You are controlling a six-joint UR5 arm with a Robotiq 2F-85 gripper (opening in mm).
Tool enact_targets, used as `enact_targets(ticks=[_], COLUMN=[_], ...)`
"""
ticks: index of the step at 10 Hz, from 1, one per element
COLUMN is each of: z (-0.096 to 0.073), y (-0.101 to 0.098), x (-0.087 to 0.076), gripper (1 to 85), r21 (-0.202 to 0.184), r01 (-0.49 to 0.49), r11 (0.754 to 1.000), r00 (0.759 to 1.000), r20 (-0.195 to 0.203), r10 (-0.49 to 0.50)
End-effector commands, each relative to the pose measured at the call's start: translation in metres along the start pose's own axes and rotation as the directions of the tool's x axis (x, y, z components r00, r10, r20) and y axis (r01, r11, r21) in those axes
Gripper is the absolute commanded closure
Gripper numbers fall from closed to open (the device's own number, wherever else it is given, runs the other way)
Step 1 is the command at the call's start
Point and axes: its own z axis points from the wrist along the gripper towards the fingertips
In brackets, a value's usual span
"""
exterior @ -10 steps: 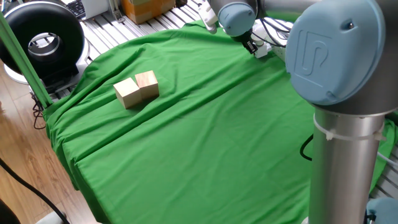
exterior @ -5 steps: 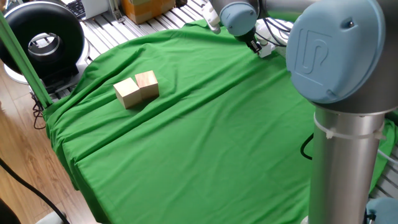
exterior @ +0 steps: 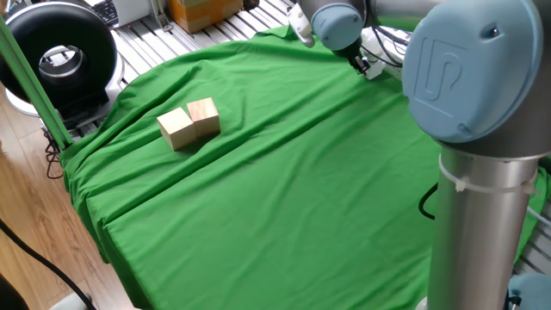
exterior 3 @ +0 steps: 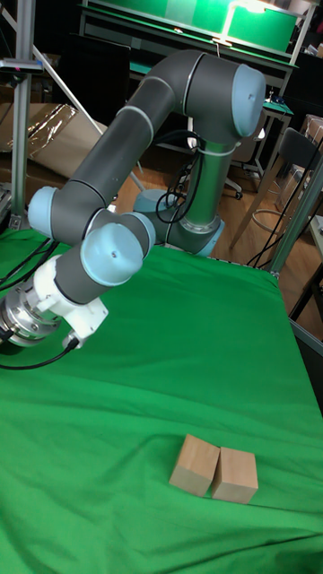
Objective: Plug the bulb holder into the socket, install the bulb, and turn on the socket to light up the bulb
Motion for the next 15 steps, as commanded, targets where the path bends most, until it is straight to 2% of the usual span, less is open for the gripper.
enact_targets(ticks=[1, 2, 3, 4, 5, 6, 7, 8, 11, 12, 13, 14, 15], z=[0.005, 0.004, -0.011, -0.040, -0.052, -0.051, -0.052, -0.056, -0.071, -0.078, -0.087, -0.098, -0.107], y=[0.008, 0.007, 0.008, 0.010, 0.021, 0.023, 0.020, 0.024, 0.035, 0.038, 0.040, 0.037, 0.030], x=[0.006, 0.008, 0.009, 0.001, -0.020, -0.035, -0.030, -0.032, -0.049, -0.053, -0.057, -0.061, -0.059], gripper=[84.7, 84.7, 84.7, 84.7, 84.7, 84.7, 84.7, 84.7, 84.7, 81.0, 73.3, 64.0, 64.0], r21=[-0.014, -0.006, 0.007, 0.024, -0.021, -0.066, -0.073, -0.089, -0.126, -0.118, -0.107, -0.072, -0.014], r01=[-0.004, -0.006, -0.024, -0.058, -0.086, -0.061, -0.035, -0.037, -0.036, -0.022, 0.017, 0.054, 0.084], r11=[1.000, 1.000, 1.000, 0.998, 0.996, 0.996, 0.997, 0.995, 0.991, 0.993, 0.994, 0.996, 0.996], r00=[1.000, 1.000, 0.998, 0.992, 0.995, 0.996, 0.993, 0.984, 0.946, 0.936, 0.930, 0.922, 0.914], r20=[-0.002, -0.017, -0.063, -0.110, -0.053, 0.057, 0.110, 0.170, 0.314, 0.346, 0.366, 0.386, 0.399], r10=[0.004, 0.006, 0.024, 0.060, 0.085, 0.065, 0.043, 0.052, 0.074, 0.062, 0.023, -0.022, -0.072])
